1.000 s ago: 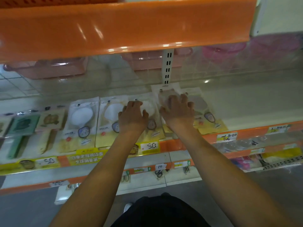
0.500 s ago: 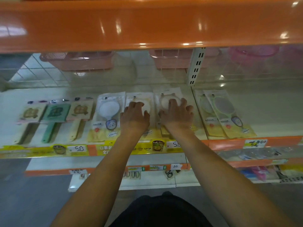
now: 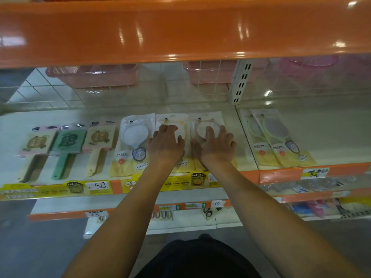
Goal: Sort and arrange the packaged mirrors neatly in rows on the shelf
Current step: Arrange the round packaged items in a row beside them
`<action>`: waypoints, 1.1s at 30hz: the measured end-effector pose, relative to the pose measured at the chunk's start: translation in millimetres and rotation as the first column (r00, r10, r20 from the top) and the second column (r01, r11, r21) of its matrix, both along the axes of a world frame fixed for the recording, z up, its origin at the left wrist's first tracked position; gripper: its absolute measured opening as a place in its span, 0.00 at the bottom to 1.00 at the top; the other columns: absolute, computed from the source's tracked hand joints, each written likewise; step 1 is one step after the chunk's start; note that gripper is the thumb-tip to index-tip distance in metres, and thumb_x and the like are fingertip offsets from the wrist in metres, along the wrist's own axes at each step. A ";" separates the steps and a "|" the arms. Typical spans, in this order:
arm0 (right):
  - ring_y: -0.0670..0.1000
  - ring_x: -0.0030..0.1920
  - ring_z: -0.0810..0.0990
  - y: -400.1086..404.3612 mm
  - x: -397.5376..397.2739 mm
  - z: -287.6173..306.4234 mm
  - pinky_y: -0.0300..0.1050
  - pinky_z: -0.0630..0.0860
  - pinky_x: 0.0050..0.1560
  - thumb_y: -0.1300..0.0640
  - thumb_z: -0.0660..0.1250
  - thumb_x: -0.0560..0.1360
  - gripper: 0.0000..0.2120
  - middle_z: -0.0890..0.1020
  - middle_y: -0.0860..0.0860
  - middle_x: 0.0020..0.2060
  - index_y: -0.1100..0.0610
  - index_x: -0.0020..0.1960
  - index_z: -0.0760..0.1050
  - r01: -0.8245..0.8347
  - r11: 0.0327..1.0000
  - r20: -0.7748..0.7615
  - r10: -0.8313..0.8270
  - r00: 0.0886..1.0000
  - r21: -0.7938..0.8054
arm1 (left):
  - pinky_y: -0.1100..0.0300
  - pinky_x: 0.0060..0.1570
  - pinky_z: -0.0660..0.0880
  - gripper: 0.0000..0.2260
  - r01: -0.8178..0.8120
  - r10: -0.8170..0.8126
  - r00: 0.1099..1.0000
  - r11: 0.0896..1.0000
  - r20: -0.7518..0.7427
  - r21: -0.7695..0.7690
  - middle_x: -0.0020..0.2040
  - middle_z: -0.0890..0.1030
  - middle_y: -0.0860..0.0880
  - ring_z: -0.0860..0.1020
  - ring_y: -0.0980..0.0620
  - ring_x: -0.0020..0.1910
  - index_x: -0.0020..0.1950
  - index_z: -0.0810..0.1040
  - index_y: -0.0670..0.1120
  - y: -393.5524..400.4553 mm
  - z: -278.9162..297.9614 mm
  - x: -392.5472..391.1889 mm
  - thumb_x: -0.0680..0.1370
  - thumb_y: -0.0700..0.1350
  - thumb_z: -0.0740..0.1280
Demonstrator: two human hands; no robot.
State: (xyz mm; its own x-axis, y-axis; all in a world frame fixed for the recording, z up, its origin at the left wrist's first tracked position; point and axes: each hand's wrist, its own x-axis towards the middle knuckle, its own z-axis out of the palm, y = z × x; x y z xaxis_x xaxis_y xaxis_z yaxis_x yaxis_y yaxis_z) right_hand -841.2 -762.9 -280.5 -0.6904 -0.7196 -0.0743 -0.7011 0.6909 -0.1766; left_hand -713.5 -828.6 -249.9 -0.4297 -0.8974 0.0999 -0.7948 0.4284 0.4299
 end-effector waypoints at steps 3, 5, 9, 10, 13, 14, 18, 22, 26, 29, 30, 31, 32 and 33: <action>0.62 0.71 0.57 3.1 -4.8 5.9 0.57 0.59 0.68 0.26 0.48 0.73 0.35 0.53 0.56 0.76 0.44 0.74 0.56 0.015 1.000 0.036 -0.014 0.999 -0.024 | 0.50 0.60 0.70 0.17 0.024 -0.024 1.000 1.000 0.002 0.001 0.66 0.72 0.48 0.72 0.46 0.64 0.67 0.71 0.50 0.8 0.8 -9.0 0.79 0.51 0.60; 0.62 0.73 0.56 7.6 -11.0 11.6 0.56 0.58 0.69 0.26 0.50 0.73 0.35 0.53 0.55 0.76 0.44 0.74 0.56 0.034 0.997 0.033 -0.032 0.999 -0.062 | 0.50 0.61 0.70 0.17 0.052 -0.052 0.999 0.999 0.008 0.005 0.66 0.72 0.48 0.72 0.46 0.64 0.68 0.71 0.50 3.4 1.8 -19.3 0.79 0.50 0.60; 0.61 0.75 0.53 22.7 -33.6 22.1 0.57 0.55 0.72 0.30 0.56 0.73 0.34 0.54 0.54 0.76 0.44 0.75 0.56 0.074 0.987 0.055 -0.067 0.996 -0.144 | 0.49 0.59 0.69 0.18 0.105 -0.105 0.994 0.994 0.021 -0.011 0.65 0.72 0.48 0.72 0.45 0.63 0.68 0.71 0.49 14.0 3.1 -46.0 0.79 0.51 0.60; 0.61 0.75 0.54 27.7 -40.0 24.4 0.57 0.56 0.72 0.31 0.57 0.74 0.34 0.56 0.54 0.76 0.45 0.75 0.57 0.081 0.981 0.044 -0.074 0.996 -0.175 | 0.49 0.59 0.69 0.18 0.118 -0.118 0.993 0.993 0.016 -0.012 0.65 0.72 0.48 0.72 0.45 0.63 0.68 0.71 0.49 16.8 3.2 -53.3 0.79 0.51 0.60; 0.61 0.74 0.56 42.2 -59.9 28.7 0.57 0.57 0.72 0.33 0.59 0.74 0.34 0.59 0.55 0.75 0.47 0.75 0.58 0.113 0.971 0.016 -0.112 0.994 -0.209 | 0.50 0.59 0.69 0.18 0.162 -0.162 0.987 0.987 -0.002 0.004 0.66 0.72 0.48 0.72 0.45 0.63 0.68 0.70 0.49 26.1 5.2 -75.0 0.79 0.50 0.61; 0.61 0.74 0.57 47.1 -66.9 29.1 0.57 0.57 0.72 0.34 0.59 0.75 0.33 0.59 0.55 0.75 0.47 0.75 0.59 0.126 0.970 0.014 -0.126 0.992 -0.210 | 0.49 0.59 0.69 0.18 0.177 -0.177 0.984 0.984 -0.003 0.003 0.66 0.72 0.48 0.72 0.45 0.63 0.68 0.70 0.50 29.4 5.9 -81.7 0.79 0.50 0.61; 0.62 0.73 0.57 68.5 -97.1 29.1 0.58 0.59 0.70 0.36 0.59 0.75 0.32 0.60 0.57 0.74 0.49 0.74 0.59 0.167 0.965 0.006 -0.169 0.986 -0.201 | 0.49 0.61 0.69 0.17 0.230 -0.230 0.973 0.973 -0.010 -0.007 0.66 0.72 0.47 0.71 0.45 0.64 0.68 0.70 0.49 41.8 7.3 -105.5 0.79 0.50 0.60; 0.62 0.73 0.57 87.4 -126.1 26.8 0.58 0.57 0.70 0.38 0.60 0.76 0.31 0.60 0.57 0.74 0.49 0.74 0.59 0.219 0.958 0.050 -0.213 0.976 -0.187 | 0.50 0.61 0.69 0.17 0.250 -0.251 0.968 0.968 -0.017 -0.018 0.66 0.72 0.48 0.72 0.46 0.63 0.67 0.71 0.49 52.9 7.2 -126.6 0.79 0.50 0.60; 0.62 0.72 0.59 101.8 -148.9 22.4 0.56 0.58 0.70 0.38 0.61 0.75 0.32 0.61 0.57 0.72 0.49 0.74 0.60 0.221 0.953 0.031 -0.219 0.975 -0.207 | 0.49 0.61 0.69 0.17 0.260 -0.260 0.965 0.965 -0.015 -0.006 0.65 0.73 0.48 0.72 0.46 0.63 0.67 0.71 0.49 61.7 5.0 -144.0 0.79 0.50 0.60; 0.63 0.75 0.54 106.4 -165.1 20.3 0.57 0.55 0.73 0.34 0.60 0.74 0.35 0.57 0.58 0.75 0.47 0.75 0.56 0.234 0.962 0.065 -0.227 0.972 -0.137 | 0.49 0.59 0.70 0.17 0.257 -0.257 0.967 0.967 -0.006 -0.002 0.64 0.73 0.48 0.72 0.46 0.62 0.67 0.71 0.49 65.8 3.0 -154.4 0.79 0.50 0.60; 0.63 0.76 0.52 107.2 -169.7 19.3 0.57 0.53 0.74 0.33 0.60 0.73 0.37 0.54 0.59 0.76 0.46 0.76 0.54 0.239 0.965 0.084 -0.231 0.969 -0.108 | 0.49 0.59 0.70 0.17 0.255 -0.255 0.967 0.967 -0.005 0.000 0.64 0.73 0.48 0.72 0.46 0.62 0.67 0.71 0.49 66.9 2.5 -157.4 0.79 0.50 0.60; 0.63 0.76 0.50 107.8 -173.8 17.6 0.57 0.51 0.75 0.31 0.60 0.72 0.38 0.52 0.59 0.77 0.45 0.76 0.53 0.242 0.967 0.106 -0.233 0.967 -0.081 | 0.49 0.59 0.70 0.17 0.254 -0.254 0.967 0.967 -0.003 0.001 0.64 0.73 0.48 0.72 0.46 0.62 0.67 0.71 0.49 67.9 2.2 -160.1 0.79 0.50 0.60; 0.64 0.77 0.48 108.3 -177.5 15.7 0.58 0.50 0.75 0.28 0.60 0.71 0.41 0.50 0.60 0.77 0.44 0.76 0.51 0.243 0.968 0.125 -0.234 0.964 -0.058 | 0.49 0.60 0.70 0.17 0.252 -0.252 0.968 0.968 -0.001 0.001 0.64 0.73 0.48 0.72 0.46 0.62 0.67 0.71 0.49 69.0 2.1 -162.5 0.79 0.50 0.60; 0.65 0.77 0.47 108.6 -180.9 13.7 0.59 0.49 0.75 0.26 0.59 0.69 0.43 0.49 0.61 0.77 0.43 0.77 0.50 0.239 0.970 0.141 -0.232 0.962 -0.036 | 0.49 0.60 0.70 0.17 0.248 -0.248 0.969 0.969 0.001 -0.001 0.64 0.72 0.48 0.72 0.46 0.62 0.67 0.71 0.49 69.9 2.1 -164.7 0.79 0.50 0.60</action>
State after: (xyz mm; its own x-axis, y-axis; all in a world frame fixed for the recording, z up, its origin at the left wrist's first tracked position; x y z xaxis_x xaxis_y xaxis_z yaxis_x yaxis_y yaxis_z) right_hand -1022.1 -654.3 -266.9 -0.8271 -0.5430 -0.1449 -0.4869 0.8211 -0.2978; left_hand -878.2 -758.7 -247.8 -0.6391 -0.7626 0.0999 -0.6641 0.6126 0.4286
